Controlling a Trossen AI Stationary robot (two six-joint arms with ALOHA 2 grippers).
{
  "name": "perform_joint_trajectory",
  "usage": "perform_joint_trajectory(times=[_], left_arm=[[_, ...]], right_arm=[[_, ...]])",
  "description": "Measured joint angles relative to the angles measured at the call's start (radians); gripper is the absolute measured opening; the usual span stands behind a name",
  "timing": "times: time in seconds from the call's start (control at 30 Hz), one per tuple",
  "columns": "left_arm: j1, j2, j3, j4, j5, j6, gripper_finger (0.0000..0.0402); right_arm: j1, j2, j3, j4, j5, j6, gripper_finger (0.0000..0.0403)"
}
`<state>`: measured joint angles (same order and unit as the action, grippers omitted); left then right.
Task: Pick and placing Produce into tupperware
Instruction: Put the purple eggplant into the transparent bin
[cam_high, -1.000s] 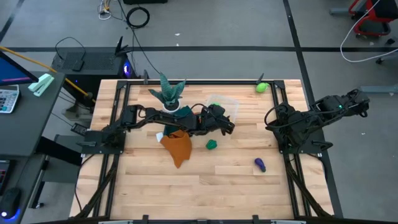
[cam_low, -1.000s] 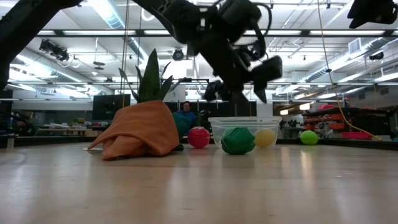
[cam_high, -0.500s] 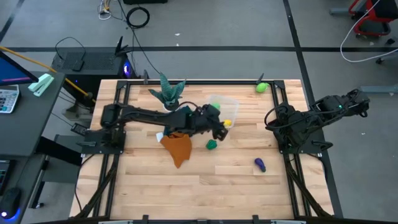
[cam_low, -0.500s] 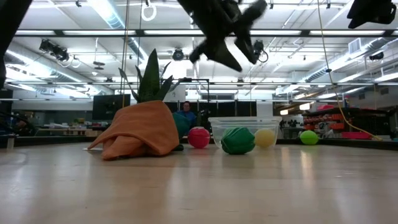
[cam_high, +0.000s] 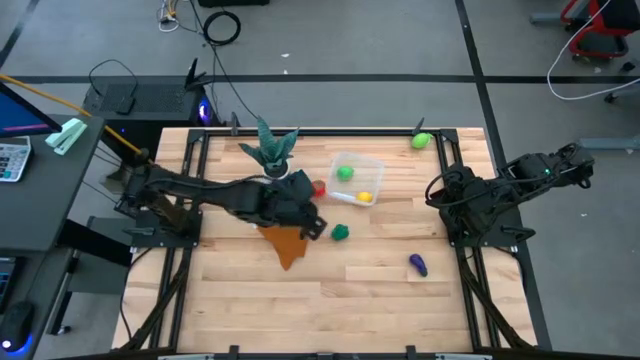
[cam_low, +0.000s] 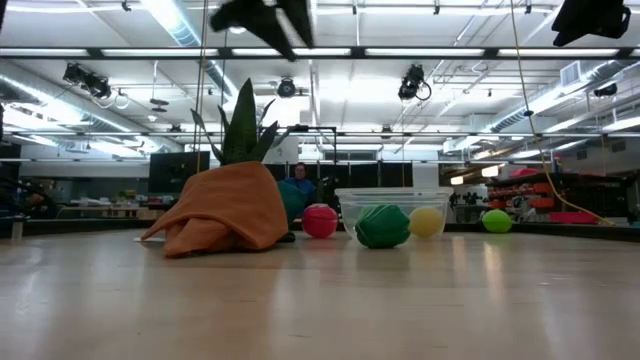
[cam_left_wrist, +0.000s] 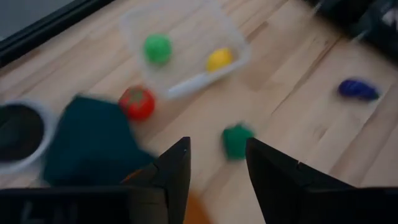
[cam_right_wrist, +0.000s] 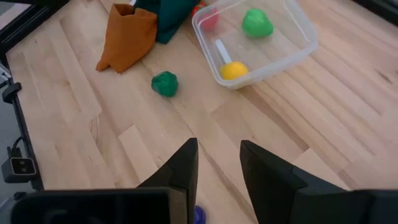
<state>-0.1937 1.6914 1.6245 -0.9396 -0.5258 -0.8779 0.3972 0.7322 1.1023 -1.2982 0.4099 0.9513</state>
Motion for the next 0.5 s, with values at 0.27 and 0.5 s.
perform_joint_trajectory(times=[0.27, 0.5], left_arm=[[-0.098, -0.038, 0.0, -0.185, -0.007, -0.092, 0.0158], [-0.156, -0.038, -0.011, -0.306, -0.008, -0.202, 0.015]], right_arm=[[0.0, 0.003, 0.0, 0.018, 0.008, -0.013, 0.0086], [0.0, 0.016, 0.0, 0.023, 0.008, -0.027, 0.0086]])
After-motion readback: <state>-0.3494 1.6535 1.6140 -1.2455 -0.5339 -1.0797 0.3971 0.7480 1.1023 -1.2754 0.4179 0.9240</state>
